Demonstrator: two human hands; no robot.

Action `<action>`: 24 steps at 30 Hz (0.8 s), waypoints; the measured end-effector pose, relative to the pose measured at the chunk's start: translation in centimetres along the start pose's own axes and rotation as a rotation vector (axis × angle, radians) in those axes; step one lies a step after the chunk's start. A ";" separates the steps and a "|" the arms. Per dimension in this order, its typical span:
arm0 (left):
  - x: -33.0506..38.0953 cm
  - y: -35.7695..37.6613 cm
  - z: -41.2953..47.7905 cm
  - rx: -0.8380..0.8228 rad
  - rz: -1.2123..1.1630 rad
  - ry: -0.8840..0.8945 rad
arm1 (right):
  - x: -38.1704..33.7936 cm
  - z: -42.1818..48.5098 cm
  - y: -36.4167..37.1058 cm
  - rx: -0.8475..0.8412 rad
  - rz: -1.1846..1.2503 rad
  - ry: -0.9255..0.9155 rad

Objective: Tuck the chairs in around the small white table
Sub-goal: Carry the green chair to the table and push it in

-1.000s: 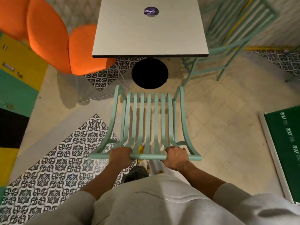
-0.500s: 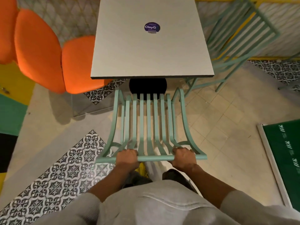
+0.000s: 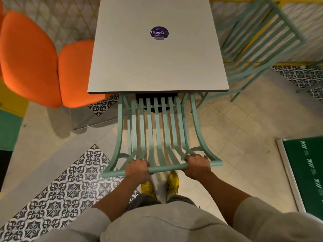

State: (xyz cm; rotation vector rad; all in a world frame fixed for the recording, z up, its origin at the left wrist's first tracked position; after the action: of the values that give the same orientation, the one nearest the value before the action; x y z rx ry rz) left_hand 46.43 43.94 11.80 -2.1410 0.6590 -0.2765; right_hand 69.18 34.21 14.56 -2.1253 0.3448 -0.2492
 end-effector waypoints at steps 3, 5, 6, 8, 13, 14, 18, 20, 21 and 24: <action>1.3 -0.4 0.3 0.044 -0.016 0.063 | 1.4 0.6 -0.6 0.028 -0.050 -0.019; 1.9 -0.7 0.5 0.052 -0.037 0.078 | 2.0 1.0 -1.0 0.049 -0.077 -0.029; 2.1 -0.7 0.7 0.050 -0.053 0.076 | 2.2 1.0 -1.1 0.053 -0.079 -0.034; 2.4 -0.8 0.8 0.044 -0.073 0.082 | 2.6 1.1 -1.0 0.062 -0.081 -0.047; 2.2 -1.4 0.5 -0.034 -0.153 0.132 | 2.5 1.2 -1.3 0.003 -0.049 -0.054; 2.0 -1.7 0.5 -0.060 -0.168 0.131 | 2.5 1.2 -1.4 -0.024 -0.035 -0.051; 1.2 -2.5 0.2 -0.182 -0.168 0.157 | 2.2 1.0 -1.9 -0.127 0.044 -0.057; 0.9 -2.9 -0.1 -0.234 -0.198 0.179 | 1.8 0.8 -2.4 -0.153 0.098 -0.070; 0.7 -3.2 -0.3 -0.252 -0.218 0.182 | 1.6 0.6 -2.7 -0.163 0.118 -0.080; 0.9 -4.6 -0.6 -0.247 -0.248 0.201 | 1.3 -0.1 -3.4 -0.183 0.149 -0.093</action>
State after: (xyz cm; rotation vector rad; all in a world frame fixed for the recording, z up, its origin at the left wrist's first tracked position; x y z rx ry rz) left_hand 48.61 45.31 15.75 -2.4581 0.5624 -0.5766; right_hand 70.93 35.47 17.48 -2.2686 0.4847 -0.0323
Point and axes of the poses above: each hand's wrist, its own z-axis towards the middle knuckle, its own y-axis out of the palm, x = y × z, the point moved 8 cm from there along z, towards the middle knuckle, and after that the axes turned 1 degree about x, right-handed, at the moved point
